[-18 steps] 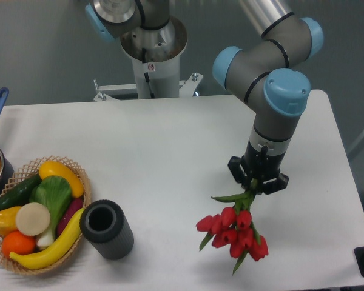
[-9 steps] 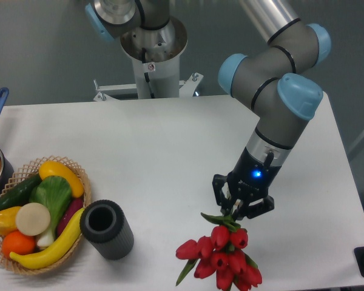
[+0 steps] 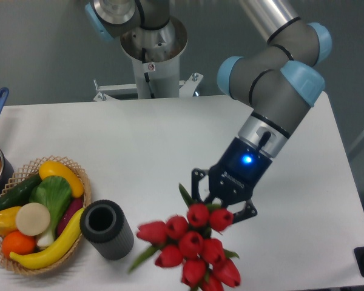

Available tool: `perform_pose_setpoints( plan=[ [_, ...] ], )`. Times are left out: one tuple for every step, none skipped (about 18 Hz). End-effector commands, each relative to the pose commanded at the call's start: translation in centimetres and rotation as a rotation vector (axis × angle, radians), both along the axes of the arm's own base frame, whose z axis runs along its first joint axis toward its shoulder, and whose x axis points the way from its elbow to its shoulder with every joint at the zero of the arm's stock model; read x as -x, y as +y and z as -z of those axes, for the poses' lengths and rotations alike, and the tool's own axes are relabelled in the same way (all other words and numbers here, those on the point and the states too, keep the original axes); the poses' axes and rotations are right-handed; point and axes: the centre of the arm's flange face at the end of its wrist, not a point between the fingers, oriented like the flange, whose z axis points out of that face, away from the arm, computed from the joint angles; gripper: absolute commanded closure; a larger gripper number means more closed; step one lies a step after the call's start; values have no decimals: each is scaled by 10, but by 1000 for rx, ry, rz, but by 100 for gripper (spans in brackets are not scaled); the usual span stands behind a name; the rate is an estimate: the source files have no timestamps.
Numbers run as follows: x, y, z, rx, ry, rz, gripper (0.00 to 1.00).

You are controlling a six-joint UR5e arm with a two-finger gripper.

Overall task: Insert the flowers into the vase
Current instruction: 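Carry the red tulips toward the black vase, tilting the stems down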

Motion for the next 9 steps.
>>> perform_pose_setpoints(
  plan=[
    [-4, 2, -2, -16, -2, 16, 100],
    [-13, 8, -4, -36, -4, 44, 100],
    [-23, 15, -10, -58, 1, 73, 100],
    [-31, 22, -13, -71, 14, 91, 100],
    [-40, 28, -14, -81, 29, 109, 100],
    [-45, 33, -13, -93, 41, 125, 100],
    [-49, 34, -14, -113, 45, 143, 100],
    [-51, 35, -14, -130, 36, 159, 100],
    [-53, 36, -13, -140, 28, 170, 100]
  ],
)
